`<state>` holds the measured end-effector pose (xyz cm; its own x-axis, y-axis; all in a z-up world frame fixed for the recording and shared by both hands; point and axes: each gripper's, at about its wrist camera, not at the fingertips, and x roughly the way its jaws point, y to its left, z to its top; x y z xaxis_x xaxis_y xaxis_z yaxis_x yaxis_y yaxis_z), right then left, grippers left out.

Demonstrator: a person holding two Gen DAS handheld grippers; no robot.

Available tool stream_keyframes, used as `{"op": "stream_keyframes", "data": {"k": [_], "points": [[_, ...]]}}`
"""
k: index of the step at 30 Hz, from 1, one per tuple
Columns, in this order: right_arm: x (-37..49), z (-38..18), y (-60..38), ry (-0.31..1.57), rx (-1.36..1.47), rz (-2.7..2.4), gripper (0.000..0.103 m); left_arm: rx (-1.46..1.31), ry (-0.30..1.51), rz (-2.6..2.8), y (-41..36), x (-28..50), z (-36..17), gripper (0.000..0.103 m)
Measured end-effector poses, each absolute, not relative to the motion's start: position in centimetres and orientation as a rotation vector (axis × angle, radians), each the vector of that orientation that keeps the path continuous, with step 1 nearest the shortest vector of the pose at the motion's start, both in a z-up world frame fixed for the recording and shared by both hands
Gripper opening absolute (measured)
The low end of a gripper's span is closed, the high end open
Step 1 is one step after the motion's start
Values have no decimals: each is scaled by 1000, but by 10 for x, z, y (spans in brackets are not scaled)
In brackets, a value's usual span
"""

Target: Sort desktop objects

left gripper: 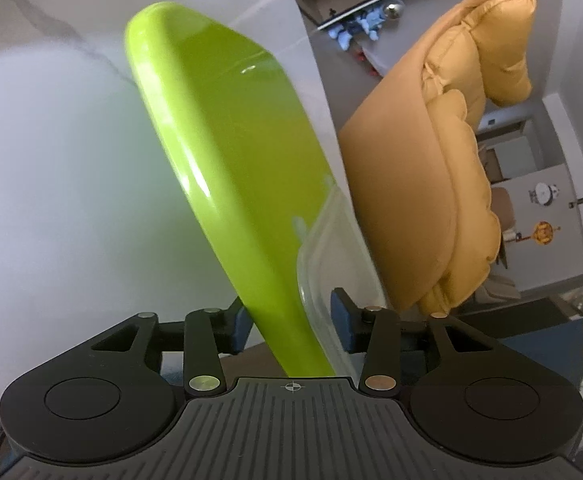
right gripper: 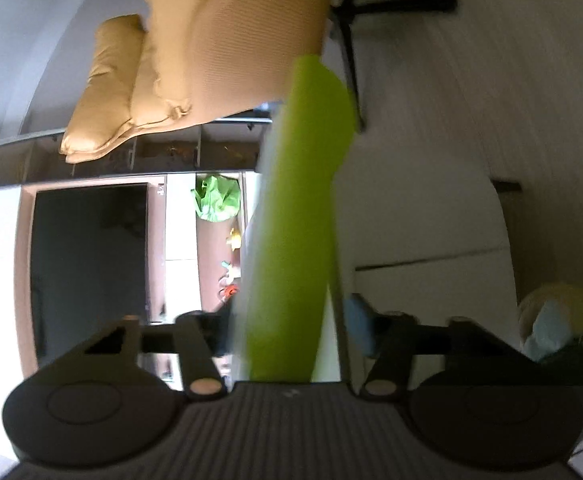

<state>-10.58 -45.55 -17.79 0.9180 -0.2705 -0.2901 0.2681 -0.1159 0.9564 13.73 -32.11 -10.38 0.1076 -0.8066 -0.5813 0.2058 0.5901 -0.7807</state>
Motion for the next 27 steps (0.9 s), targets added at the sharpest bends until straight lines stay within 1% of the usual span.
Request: {"op": "stream_keyframes", "data": {"k": [1, 2, 3, 4, 5, 6, 7, 9, 11, 13, 15, 16, 17, 18, 19, 20, 21, 23, 25, 27], "points": [[-106, -175, -462, -5, 1618, -466, 33, -603, 1250, -810, -319, 137, -105, 50], [-106, -174, -468, -2, 1634, -453, 30, -604, 1252, -806, -317, 137, -106, 56], [-97, -173, -481, -1, 1680, -403, 27, -604, 1253, -806, -314, 138, -106, 69], [-91, -178, -491, -7, 1757, -314, 19, -612, 1243, -803, -310, 140, -105, 76], [-91, -185, -496, -1, 1848, -234, 20, -628, 1222, -794, -303, 143, -104, 89], [-94, -189, -499, 13, 1896, -208, 20, -644, 1200, -784, -297, 147, -102, 94], [-98, -189, -503, 32, 1900, -205, 19, -663, 1179, -773, -293, 151, -100, 95], [-106, -191, -507, 36, 1912, -153, 19, -684, 1154, -780, -286, 162, -97, 100], [-115, -190, -512, 32, 1907, -91, 19, -668, 1188, -784, -289, 172, -100, 103], [-116, -194, -514, 5, 1913, -11, 18, -662, 1238, -785, -292, 179, -106, 103], [-116, -181, -515, 26, 1834, 13, 18, -734, 1238, -822, -288, 179, -110, 103], [-117, -173, -515, 42, 1786, 19, 17, -755, 1205, -846, -285, 178, -105, 101], [-117, -165, -514, 57, 1738, 24, 18, -760, 1165, -868, -281, 176, -98, 91], [-117, -158, -514, 72, 1690, 30, 18, -730, 1117, -890, -278, 175, -85, 55], [-116, -149, -512, 84, 1648, 41, 18, -699, 1081, -917, -276, 175, -71, 41], [-113, -139, -509, 91, 1606, 51, 20, -670, 1046, -941, -273, 175, -57, 34], [-110, -129, -505, 90, 1575, 58, 21, -647, 1013, -953, -267, 174, -43, 34], [-100, -109, -500, 74, 1531, 90, 24, -622, 937, -945, -249, 176, -14, 38], [-84, -85, -496, 49, 1494, 184, 24, -638, 884, -925, -221, 181, 12, 38], [-60, -52, -481, 48, 1395, 261, 24, -624, 793, -911, -184, 185, 42, 37]]}}
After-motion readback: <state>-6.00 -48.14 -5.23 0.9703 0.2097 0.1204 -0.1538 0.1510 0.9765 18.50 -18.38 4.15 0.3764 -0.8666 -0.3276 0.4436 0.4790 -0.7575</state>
